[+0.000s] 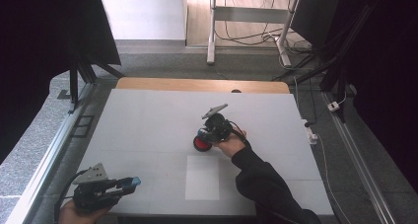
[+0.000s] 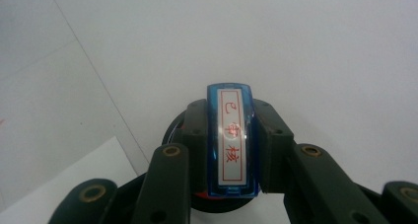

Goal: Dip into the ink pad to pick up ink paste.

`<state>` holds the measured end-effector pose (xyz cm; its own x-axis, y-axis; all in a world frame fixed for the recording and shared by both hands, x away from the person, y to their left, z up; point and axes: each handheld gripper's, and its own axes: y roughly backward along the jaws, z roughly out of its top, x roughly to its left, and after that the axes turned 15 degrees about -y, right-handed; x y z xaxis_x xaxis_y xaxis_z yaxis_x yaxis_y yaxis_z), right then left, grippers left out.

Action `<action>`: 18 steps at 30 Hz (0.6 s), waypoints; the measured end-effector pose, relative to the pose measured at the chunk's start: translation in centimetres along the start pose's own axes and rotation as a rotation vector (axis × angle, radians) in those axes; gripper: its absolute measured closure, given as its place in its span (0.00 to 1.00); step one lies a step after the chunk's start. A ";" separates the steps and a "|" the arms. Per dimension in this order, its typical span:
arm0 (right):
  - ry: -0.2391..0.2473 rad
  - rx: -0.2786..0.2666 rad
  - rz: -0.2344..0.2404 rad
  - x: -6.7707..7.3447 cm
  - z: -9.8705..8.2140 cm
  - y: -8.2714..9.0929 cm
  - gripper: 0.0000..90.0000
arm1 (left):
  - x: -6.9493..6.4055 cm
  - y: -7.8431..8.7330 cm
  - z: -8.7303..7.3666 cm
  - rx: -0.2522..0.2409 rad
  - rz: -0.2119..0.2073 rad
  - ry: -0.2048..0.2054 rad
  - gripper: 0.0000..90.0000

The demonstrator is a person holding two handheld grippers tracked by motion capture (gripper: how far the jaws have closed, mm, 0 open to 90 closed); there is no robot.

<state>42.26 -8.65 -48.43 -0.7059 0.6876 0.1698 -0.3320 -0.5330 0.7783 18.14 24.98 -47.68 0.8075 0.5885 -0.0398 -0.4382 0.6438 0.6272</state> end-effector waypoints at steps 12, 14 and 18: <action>0.031 -0.013 -0.027 0.5 -0.2 0.0 0.79 | 0.0 0.0 0.0 -0.002 -0.003 0.003 0.76; 0.040 -0.013 -0.044 0.8 -0.2 0.0 0.79 | 0.0 0.0 0.0 -0.002 -0.002 0.003 0.76; 0.032 -0.014 -0.043 0.8 -0.2 0.0 0.79 | 0.1 0.0 -0.1 -0.004 -0.002 0.009 0.76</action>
<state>41.52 -8.18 -48.43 -0.7105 0.6940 0.1167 -0.3710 -0.5103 0.7758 18.18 25.09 -47.70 0.8052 0.5911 -0.0480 -0.4380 0.6473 0.6239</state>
